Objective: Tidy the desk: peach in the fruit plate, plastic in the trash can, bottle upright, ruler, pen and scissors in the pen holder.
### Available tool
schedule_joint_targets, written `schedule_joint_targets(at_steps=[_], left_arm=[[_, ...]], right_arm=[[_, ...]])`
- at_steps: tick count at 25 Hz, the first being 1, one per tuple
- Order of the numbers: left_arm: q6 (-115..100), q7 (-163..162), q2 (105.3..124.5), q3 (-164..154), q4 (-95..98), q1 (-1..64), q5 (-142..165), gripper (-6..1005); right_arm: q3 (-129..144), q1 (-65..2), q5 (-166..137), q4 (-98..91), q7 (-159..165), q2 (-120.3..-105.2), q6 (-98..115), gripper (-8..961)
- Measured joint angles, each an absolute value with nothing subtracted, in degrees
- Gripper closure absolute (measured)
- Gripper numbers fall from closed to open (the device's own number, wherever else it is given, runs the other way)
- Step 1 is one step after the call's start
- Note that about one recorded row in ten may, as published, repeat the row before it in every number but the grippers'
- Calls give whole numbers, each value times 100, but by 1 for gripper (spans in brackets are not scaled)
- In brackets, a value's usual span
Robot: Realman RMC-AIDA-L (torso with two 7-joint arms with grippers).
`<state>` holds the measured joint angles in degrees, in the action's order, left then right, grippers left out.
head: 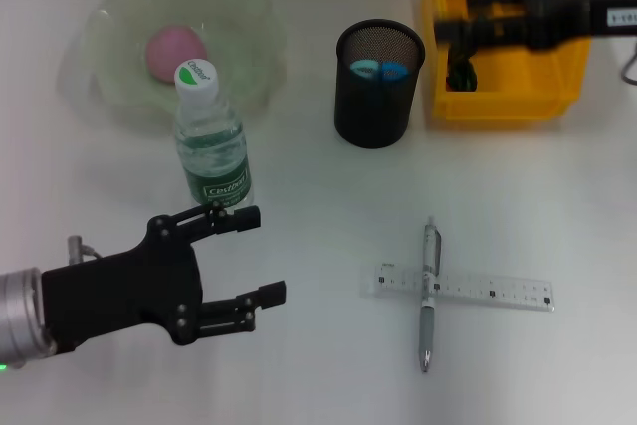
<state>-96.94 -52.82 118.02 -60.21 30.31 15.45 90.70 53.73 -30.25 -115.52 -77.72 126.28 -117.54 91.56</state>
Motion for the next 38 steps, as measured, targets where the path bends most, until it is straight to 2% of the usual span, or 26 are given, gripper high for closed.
schedule_joint_targets(at_steps=[2,5,7,10,12,15,38], left_arm=[[-9711,-5282,11794,-6020,3041,1487,9073,184],[-9711,-5286,11779,-6020,3041,1481,9078,184],[-9709,-5328,11755,-6022,3041,1512,9079,184],[-9703,-5336,11743,-6034,3041,1525,9079,184],[-9709,-5337,11736,-6060,3041,1529,9079,184],[-9711,-5338,11735,-6068,3041,1530,9079,184],[-9576,-5349,11727,-6030,3041,1666,9360,183]], right_arm=[[5423,-3659,-12904,-8257,13429,-11641,10321,195],[5568,-4062,-13416,-8165,13424,-11587,10950,145],[6170,-4388,-13928,-7991,12875,-11614,11328,131],[6648,-4430,-14211,-7939,12531,-11700,11252,138],[7317,-4439,-14578,-7843,12292,-11859,10997,142],[7783,-4443,-14650,-7705,12266,-11905,10747,148],[9296,-4389,-13873,-6428,12323,-11958,8759,197]])
